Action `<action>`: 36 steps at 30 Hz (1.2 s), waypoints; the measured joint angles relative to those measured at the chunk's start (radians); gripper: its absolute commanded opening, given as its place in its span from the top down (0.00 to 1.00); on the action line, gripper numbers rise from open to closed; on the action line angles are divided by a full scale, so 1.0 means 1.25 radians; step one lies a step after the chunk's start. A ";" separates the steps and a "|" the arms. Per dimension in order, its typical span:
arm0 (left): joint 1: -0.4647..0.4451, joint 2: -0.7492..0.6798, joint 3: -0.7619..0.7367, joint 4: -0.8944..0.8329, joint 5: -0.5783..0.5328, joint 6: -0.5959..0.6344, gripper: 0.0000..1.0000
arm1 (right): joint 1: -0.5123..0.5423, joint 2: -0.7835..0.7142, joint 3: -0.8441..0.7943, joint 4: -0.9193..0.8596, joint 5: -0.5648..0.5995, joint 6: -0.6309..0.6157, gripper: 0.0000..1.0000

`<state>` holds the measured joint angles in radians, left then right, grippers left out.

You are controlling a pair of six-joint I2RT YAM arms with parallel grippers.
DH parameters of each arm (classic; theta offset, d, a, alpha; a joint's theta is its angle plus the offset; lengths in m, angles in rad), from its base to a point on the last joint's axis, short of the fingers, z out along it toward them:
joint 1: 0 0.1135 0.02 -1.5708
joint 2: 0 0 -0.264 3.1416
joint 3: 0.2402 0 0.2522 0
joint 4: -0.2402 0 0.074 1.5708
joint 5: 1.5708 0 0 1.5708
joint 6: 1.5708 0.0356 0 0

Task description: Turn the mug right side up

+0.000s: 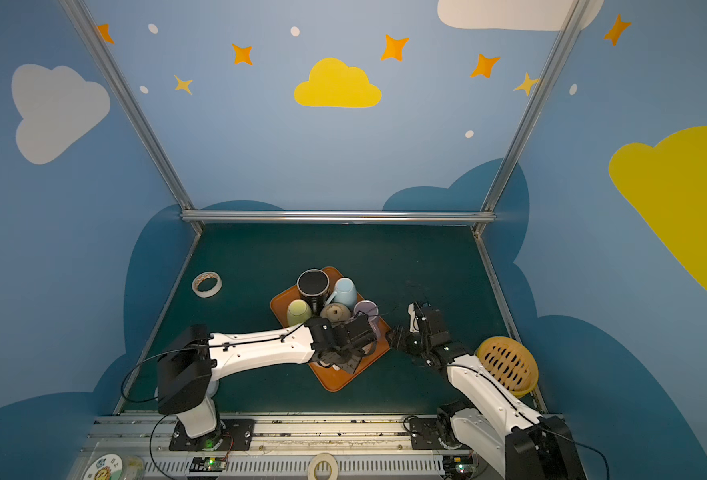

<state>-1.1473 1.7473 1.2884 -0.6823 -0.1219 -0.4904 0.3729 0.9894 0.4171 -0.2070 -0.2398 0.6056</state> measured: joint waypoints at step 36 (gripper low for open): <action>0.164 -0.291 -0.159 0.184 0.175 -0.040 0.96 | -0.009 -0.107 0.020 0.007 -0.125 0.000 0.37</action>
<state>-0.9417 1.3842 1.0893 -0.4519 0.0975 -0.5407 0.3614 0.8562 0.4419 -0.1982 -0.3965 0.6060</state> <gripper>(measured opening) 0.173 0.628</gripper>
